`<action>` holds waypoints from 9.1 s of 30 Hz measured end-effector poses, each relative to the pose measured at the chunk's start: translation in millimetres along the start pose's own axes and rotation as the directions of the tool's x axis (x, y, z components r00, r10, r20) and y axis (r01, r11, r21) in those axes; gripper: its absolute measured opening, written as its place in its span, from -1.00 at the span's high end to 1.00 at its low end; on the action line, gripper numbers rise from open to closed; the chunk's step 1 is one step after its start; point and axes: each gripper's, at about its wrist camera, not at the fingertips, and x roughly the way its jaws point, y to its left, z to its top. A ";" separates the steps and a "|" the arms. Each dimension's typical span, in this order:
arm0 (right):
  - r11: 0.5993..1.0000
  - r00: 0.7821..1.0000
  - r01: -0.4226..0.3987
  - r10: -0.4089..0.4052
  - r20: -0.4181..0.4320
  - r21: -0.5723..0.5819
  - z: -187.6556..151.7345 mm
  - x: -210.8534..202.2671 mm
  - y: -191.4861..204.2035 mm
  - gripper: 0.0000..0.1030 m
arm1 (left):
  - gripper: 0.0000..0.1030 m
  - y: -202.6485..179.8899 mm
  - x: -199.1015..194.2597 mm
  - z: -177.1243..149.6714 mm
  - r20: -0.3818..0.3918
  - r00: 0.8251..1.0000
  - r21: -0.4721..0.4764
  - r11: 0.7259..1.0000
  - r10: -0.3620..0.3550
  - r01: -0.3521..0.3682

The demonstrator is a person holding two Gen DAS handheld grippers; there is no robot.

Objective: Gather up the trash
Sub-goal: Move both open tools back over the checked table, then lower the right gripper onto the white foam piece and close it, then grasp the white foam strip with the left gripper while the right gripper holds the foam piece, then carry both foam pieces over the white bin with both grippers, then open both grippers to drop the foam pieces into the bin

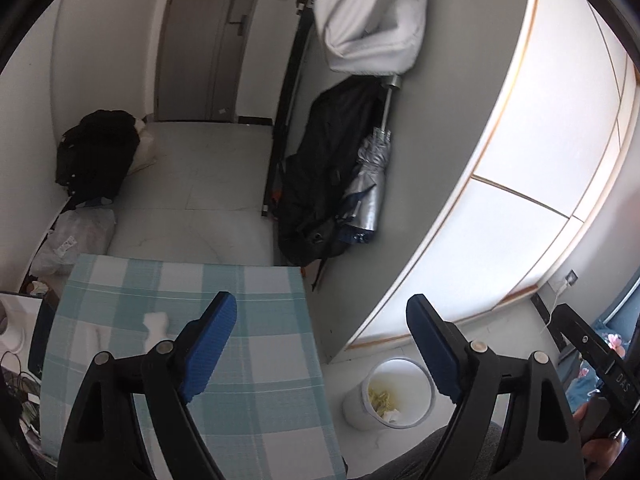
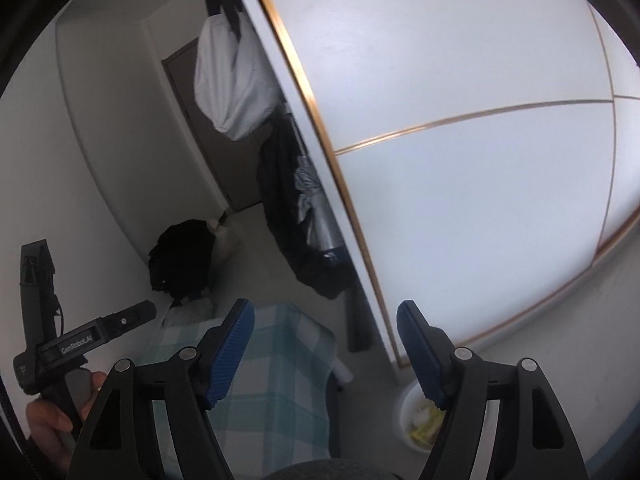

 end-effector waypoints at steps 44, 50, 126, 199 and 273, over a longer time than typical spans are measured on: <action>0.927 0.871 -0.225 0.052 -0.489 -0.302 -122.0 259.9 242.7 -0.65 | -0.80 256.4 -3.4 -45.2 -0.104 0.937 -0.262 0.899 0.335 -0.350; 0.927 0.827 -0.230 0.025 -0.561 -0.297 -134.3 311.6 253.1 -0.65 | -0.80 269.0 6.9 -49.5 -0.162 0.938 -0.264 0.902 0.308 -0.341; 0.923 0.881 -0.262 0.109 -0.460 -0.283 -148.2 219.6 199.2 0.30 | 0.75 228.6 105.6 -75.6 -0.334 0.844 0.071 0.904 0.420 -0.422; 0.999 0.999 0.002 -0.004 -0.039 -0.054 9.0 -22.3 -35.0 0.30 | 0.91 -93.3 16.2 -6.7 -0.073 0.972 0.256 0.938 -0.223 0.234; 0.771 0.837 0.375 -0.043 -0.545 0.515 -209.6 192.8 -292.9 -0.11 | 0.53 -204.6 311.3 -158.8 -0.796 0.605 0.293 0.884 0.014 0.366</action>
